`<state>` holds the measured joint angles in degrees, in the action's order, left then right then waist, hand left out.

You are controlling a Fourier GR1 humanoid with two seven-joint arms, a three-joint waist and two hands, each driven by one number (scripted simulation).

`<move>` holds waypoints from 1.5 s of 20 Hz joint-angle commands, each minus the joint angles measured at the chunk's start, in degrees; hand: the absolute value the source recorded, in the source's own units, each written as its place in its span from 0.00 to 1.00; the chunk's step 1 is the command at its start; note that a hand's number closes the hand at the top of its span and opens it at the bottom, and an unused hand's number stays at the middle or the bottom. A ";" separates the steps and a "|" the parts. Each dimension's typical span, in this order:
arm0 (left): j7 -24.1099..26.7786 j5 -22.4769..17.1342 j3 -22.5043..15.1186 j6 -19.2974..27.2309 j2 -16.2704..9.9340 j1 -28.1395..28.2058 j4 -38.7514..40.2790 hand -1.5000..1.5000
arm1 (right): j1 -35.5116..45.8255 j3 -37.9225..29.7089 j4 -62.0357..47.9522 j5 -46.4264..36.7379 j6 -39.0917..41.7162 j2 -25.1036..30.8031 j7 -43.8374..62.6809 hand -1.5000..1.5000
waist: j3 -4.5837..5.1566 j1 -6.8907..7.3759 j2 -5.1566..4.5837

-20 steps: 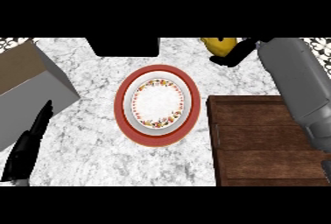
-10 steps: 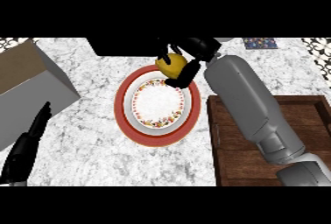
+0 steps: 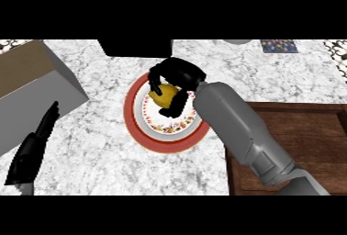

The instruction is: Pick the lemon from the tray and place it in the plate

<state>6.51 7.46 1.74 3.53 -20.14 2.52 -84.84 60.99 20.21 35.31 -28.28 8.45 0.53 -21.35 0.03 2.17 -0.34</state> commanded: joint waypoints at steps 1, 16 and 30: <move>-2.26 -0.81 0.43 -1.69 -0.70 -1.44 -1.62 0.50 | -0.68 1.09 -2.60 6.42 -1.98 -0.50 6.25 1.00 | -0.03 0.50 -0.05; 1.86 0.20 2.06 -1.74 -0.02 1.11 0.85 0.50 | 0.31 -4.10 -4.69 25.71 -11.76 -0.53 3.86 0.00 | -0.05 -0.49 -0.04; -0.23 1.97 0.41 -0.56 2.41 -0.34 -1.94 0.50 | 2.12 -19.02 -20.48 34.64 8.79 16.46 -11.72 0.00 | -0.15 1.15 -1.17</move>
<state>7.59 8.70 2.85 2.27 -18.65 3.32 -85.82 63.31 2.96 18.48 6.04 12.40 12.56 -28.06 -0.08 2.91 -1.25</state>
